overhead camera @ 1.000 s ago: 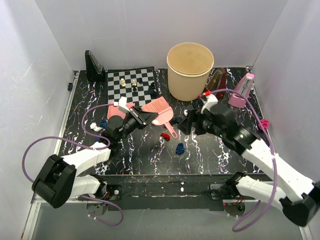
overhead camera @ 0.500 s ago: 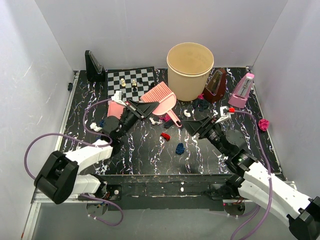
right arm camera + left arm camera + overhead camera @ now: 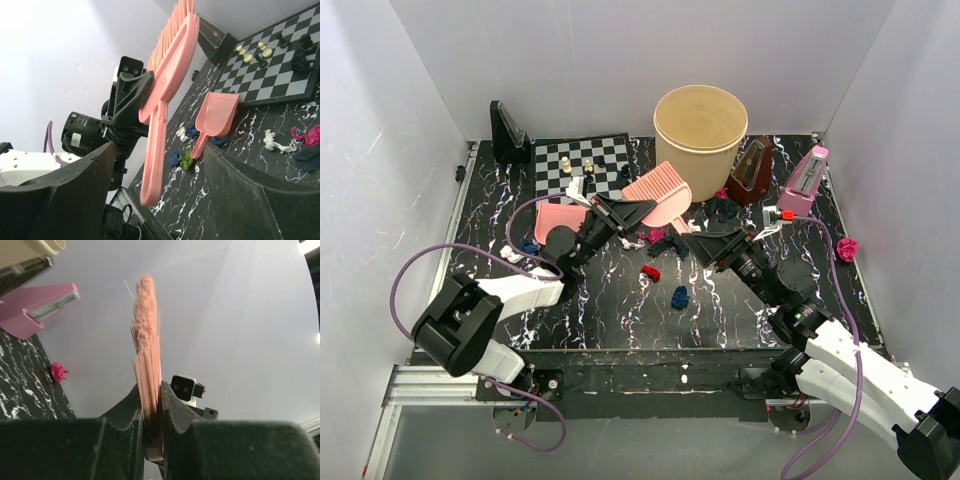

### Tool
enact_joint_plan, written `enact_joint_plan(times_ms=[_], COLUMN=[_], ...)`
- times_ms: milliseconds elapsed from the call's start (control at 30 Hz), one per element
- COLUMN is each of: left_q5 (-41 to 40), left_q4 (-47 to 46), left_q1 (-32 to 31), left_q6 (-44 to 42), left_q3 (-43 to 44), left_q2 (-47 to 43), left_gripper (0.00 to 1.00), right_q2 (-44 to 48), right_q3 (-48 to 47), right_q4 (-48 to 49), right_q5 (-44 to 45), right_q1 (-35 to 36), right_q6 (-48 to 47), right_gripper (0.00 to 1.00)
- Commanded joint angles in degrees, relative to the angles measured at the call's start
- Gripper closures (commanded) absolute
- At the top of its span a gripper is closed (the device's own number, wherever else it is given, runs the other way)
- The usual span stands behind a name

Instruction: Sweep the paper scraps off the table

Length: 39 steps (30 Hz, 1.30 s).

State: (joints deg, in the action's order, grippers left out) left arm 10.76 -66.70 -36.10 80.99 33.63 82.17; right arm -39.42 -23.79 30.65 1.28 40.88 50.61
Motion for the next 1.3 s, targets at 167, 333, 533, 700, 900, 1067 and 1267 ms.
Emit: enact_joint_plan(times_ms=[167,333,533,700,900,1067,1267], left_q5=[2.07,1.63,1.28,0.22,-0.04,-0.22,-1.62], left_q4=[-13.46,-12.23,-12.05,-13.55,-13.9,-14.6,-15.92], left_q1=[-3.1,-3.37,-3.98,-4.25,-4.25,-4.25,-4.42], left_q6=[4.79,2.6,0.92,0.05,-0.22,0.13,-0.92], left_q3=[4.87,5.04,4.78,3.82,3.81,4.52,3.64], left_q2=[6.68,5.72,4.75,4.14,3.87,4.4,3.79], left_gripper=[1.0,1.0,1.0,1.0,1.0,1.0,1.0], right_q2=[-0.4,0.22,1.54,1.98,2.07,1.28,0.84], right_q3=[-2.4,-2.49,-0.73,0.15,0.5,0.68,2.08], right_q4=[5.03,2.84,3.98,4.59,4.15,4.32,6.61], right_q5=[2.15,3.03,3.91,3.82,3.73,2.33,2.76], right_q1=[-0.1,-0.1,-0.1,-0.02,-0.1,-0.1,-0.1], right_q6=[-1.74,-0.6,0.89,2.21,3.62,5.11,6.78], right_gripper=[0.3,0.44,0.45,0.53,0.57,0.57,0.59])
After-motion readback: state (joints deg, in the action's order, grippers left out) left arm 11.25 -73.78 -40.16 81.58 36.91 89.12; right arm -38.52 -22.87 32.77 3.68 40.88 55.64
